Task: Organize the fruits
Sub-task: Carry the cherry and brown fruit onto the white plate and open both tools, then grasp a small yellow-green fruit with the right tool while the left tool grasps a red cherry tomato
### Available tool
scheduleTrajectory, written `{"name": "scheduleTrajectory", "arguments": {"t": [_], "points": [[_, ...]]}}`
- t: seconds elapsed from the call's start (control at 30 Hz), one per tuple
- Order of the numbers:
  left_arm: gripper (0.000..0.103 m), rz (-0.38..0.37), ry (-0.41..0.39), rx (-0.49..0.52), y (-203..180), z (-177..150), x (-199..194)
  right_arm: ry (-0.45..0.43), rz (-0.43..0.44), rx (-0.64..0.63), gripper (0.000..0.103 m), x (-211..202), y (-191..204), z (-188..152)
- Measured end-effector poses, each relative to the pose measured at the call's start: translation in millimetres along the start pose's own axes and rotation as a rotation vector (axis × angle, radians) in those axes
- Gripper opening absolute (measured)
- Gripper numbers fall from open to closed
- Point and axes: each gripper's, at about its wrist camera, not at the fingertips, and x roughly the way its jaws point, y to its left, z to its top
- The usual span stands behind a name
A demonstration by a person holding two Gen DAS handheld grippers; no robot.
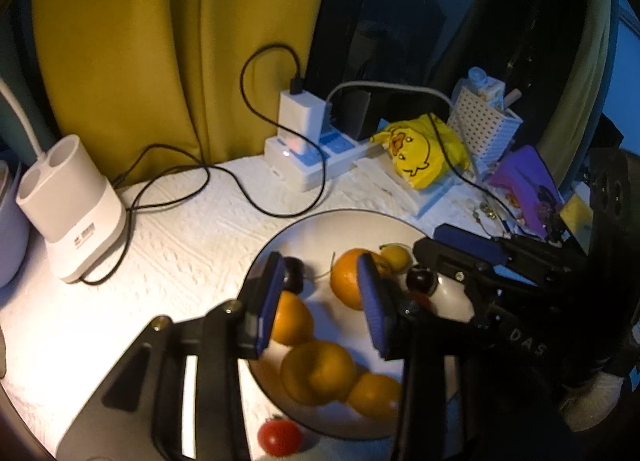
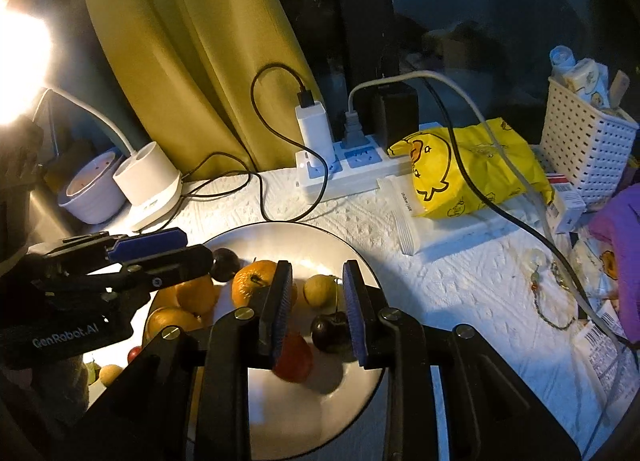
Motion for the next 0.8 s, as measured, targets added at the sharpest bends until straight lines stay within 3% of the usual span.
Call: {"name": "scheduleTrajectory", "arguments": {"t": [0.47, 0.8], "points": [[0.039, 0.001, -0.052, -0.009, -1.9, -29.7, -57.6, -0.034, 0.027, -0.024, 0.028, -44.1, 32.5, -16.2], [0.039, 0.027, -0.062, -0.025, 9.0, -69.3, -92.5, -0.029, 0.055, -0.039, 0.028, -70.5, 56.8, -36.8]]}}
